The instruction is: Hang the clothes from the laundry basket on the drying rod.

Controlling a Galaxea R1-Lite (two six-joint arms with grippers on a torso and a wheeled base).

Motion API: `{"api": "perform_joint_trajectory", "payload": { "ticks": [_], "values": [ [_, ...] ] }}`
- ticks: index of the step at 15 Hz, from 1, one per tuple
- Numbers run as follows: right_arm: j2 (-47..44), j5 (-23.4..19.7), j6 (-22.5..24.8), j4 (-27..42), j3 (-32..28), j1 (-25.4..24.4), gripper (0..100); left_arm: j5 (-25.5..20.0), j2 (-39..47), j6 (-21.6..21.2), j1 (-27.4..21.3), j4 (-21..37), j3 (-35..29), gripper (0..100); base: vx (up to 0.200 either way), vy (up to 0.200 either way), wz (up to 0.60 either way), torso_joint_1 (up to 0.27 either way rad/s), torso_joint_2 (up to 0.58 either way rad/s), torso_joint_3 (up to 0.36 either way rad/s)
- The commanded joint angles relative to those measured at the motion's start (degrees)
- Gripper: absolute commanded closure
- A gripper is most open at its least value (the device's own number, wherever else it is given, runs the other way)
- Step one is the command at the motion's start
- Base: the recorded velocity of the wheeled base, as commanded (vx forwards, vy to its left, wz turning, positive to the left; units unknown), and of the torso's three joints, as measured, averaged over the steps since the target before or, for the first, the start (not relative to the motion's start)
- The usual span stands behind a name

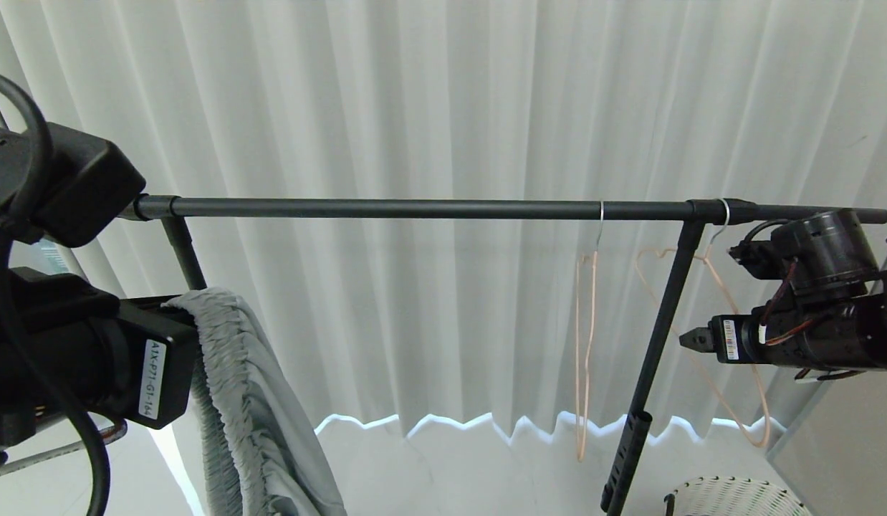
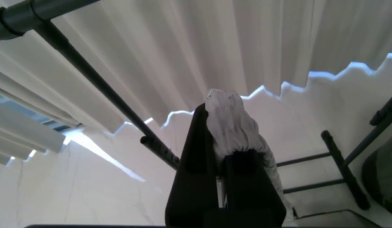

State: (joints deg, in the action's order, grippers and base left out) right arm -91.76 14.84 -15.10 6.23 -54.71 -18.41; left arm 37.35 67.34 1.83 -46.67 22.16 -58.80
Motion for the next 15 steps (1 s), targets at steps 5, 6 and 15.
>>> {"api": "perform_joint_trajectory", "payload": {
  "ticks": [5, 6, 15],
  "values": [
    [-1.76, 0.02, -0.01, -0.69, -0.13, 1.09, 0, 0.00, 0.07, 0.02, 0.00, -0.01, 0.00, 100, 0.000, 0.000, 0.00, 0.000, 0.00, 0.000],
    [-1.84, 0.02, -0.01, -1.66, -0.13, 1.09, 0, 0.00, 0.07, 0.11, 0.00, -0.01, 0.00, 100, 0.000, 0.000, 0.00, 0.000, 0.00, 0.000],
    [-1.41, 0.02, 0.07, -2.27, -1.54, 1.09, 100, 0.09, -0.02, 0.11, 0.00, -0.01, 0.00, 100, 0.000, 0.000, 0.00, 0.000, 0.00, 0.000]
  ]
}}
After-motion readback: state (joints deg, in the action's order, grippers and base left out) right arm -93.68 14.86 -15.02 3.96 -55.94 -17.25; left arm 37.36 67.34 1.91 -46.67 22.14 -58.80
